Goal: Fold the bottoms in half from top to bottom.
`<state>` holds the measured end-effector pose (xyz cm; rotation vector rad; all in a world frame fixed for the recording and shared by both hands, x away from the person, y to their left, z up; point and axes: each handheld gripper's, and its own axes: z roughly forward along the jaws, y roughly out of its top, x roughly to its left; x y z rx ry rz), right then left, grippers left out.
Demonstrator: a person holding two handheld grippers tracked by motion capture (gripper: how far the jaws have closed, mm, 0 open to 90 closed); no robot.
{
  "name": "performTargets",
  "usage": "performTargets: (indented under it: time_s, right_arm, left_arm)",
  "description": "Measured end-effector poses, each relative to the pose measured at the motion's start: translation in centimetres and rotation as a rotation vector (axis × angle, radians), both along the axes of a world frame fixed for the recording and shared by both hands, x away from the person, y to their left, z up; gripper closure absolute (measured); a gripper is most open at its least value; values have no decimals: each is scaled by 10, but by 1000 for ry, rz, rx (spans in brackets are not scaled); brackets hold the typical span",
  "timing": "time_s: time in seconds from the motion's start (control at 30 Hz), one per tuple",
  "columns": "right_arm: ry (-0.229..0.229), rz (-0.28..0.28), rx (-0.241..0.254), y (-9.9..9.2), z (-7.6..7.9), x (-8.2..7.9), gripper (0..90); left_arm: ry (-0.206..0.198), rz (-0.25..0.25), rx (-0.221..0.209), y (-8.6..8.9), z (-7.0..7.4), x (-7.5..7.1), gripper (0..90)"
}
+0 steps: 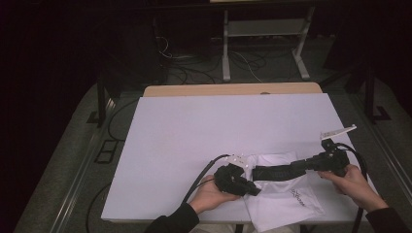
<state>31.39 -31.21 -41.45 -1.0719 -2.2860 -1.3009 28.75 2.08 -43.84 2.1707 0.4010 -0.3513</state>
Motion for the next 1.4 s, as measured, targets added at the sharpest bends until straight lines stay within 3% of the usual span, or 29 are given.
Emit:
performTargets:
  time_s: [0.33, 0.47, 0.67, 0.9, 1.1, 1.4]
  right_arm:
    - [-4, 4, 0, -1, 0, -3, 816]
    - [-3, 2, -2, -2, -1, -6, 816]
    - [-6, 14, -1, -3, -2, -12, 816]
    - [-1, 44, -5, -4, -2, -17, 814]
    - [1, 105, -18, -2, -1, -23, 811]
    - [16, 251, -61, 4, -2, -32, 797]
  left_arm:
    - [-38, 37, -11, 8, 9, 1, 540]
    - [-49, 84, -32, 13, 13, 3, 469]
    - [-43, 161, -102, 25, 20, 12, 403]
    - [-71, 276, -166, 40, 29, 27, 301]
    - [-106, 372, -173, 54, 30, 38, 247]
    - [-121, 441, -213, 69, 34, 44, 226]
